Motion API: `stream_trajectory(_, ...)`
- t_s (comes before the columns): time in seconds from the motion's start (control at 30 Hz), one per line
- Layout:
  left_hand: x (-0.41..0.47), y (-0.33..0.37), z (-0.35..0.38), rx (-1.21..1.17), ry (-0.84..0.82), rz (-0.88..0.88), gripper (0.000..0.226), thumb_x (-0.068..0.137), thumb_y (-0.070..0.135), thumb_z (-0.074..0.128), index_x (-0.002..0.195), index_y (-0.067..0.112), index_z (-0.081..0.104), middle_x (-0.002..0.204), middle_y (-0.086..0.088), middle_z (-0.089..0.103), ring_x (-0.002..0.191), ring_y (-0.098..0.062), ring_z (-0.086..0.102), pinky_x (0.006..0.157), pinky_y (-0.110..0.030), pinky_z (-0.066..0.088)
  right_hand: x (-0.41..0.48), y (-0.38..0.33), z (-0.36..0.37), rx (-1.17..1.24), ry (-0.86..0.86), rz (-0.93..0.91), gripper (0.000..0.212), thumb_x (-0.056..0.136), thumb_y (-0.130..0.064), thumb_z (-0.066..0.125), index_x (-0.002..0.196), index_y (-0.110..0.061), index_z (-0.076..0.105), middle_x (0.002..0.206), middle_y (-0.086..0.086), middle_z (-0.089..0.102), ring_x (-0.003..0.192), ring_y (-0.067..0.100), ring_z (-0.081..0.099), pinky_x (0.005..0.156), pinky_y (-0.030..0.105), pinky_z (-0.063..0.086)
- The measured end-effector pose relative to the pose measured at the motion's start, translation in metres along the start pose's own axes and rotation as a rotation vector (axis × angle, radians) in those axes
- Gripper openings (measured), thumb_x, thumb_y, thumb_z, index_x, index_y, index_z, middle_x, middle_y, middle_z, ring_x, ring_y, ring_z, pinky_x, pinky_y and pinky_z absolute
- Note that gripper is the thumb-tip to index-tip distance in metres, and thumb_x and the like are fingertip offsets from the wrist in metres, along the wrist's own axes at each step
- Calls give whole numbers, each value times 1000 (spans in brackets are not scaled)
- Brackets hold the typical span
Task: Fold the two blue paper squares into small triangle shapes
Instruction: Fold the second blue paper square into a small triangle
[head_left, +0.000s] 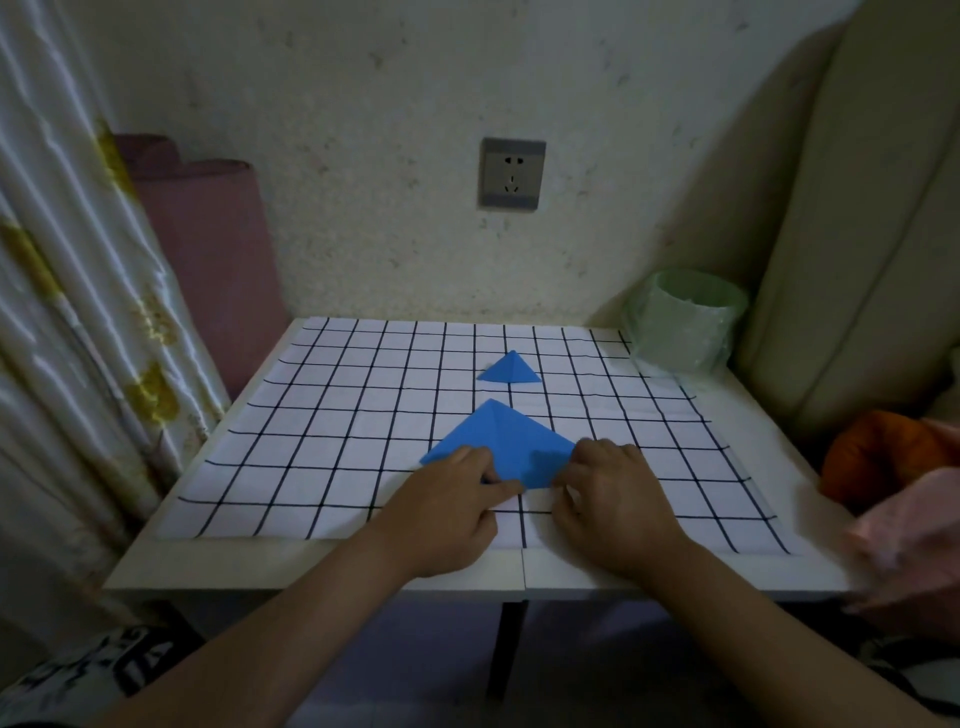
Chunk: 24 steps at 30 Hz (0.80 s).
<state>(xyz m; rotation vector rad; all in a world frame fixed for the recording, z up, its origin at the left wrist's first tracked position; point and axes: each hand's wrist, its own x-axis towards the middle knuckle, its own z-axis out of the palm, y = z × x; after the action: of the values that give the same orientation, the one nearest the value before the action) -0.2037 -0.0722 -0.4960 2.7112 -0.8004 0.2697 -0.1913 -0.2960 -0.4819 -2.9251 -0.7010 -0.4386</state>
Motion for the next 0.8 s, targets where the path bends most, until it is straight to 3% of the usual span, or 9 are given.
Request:
stream_trajectory(0.07, 0, 0, 1, 4, 9, -1, 47, 88, 35, 38, 133, 36, 55, 105, 11, 46, 99, -7, 45, 75, -28, 48, -1, -2, 3, 84, 21, -69, 34, 83, -31, 47, 105, -22, 72, 111, 1, 64, 101, 17, 58, 89, 34, 45)
stream_trajectory(0.17, -3, -2, 3, -8, -10, -10, 51, 88, 38, 35, 135, 37, 54, 121, 8, 45, 113, -8, 43, 86, -28, 47, -2, -5, 6, 154, -126, -185, 39, 89, -29, 44, 117, -23, 71, 134, 0, 60, 122, 14, 54, 102, 36, 41)
stream_trajectory(0.27, -6, -3, 4, -60, -17, -63, 52, 88, 37, 37, 137, 37, 54, 134, 8, 38, 126, -7, 37, 96, -27, 46, 2, -4, 7, 217, -126, -165, 37, 92, -28, 43, 113, -25, 73, 135, -3, 60, 122, 9, 54, 101, 37, 43)
stream_trajectory(0.4, -11, -4, 3, -98, -25, -128, 51, 87, 37, 40, 135, 34, 57, 137, 10, 38, 125, -7, 40, 98, -29, 46, 5, -4, 7, 269, -71, -145, 35, 91, -28, 44, 101, -23, 77, 127, -5, 65, 114, 4, 57, 95, 37, 48)
stream_trajectory(0.6, -17, -14, -1, -96, 20, -167, 44, 87, 36, 44, 124, 28, 67, 133, 14, 49, 122, -2, 44, 101, -22, 41, 6, -3, 5, 324, -72, -128, 30, 91, -23, 50, 101, -21, 78, 124, -3, 67, 109, 7, 61, 95, 31, 48)
stream_trajectory(0.8, -22, -15, -8, -133, 28, -206, 44, 83, 34, 42, 113, 24, 74, 133, 8, 60, 122, -5, 50, 100, -17, 35, 8, -1, 7, 348, -83, -98, 26, 92, -22, 54, 103, -23, 77, 127, -6, 64, 114, 4, 55, 96, 14, 35)
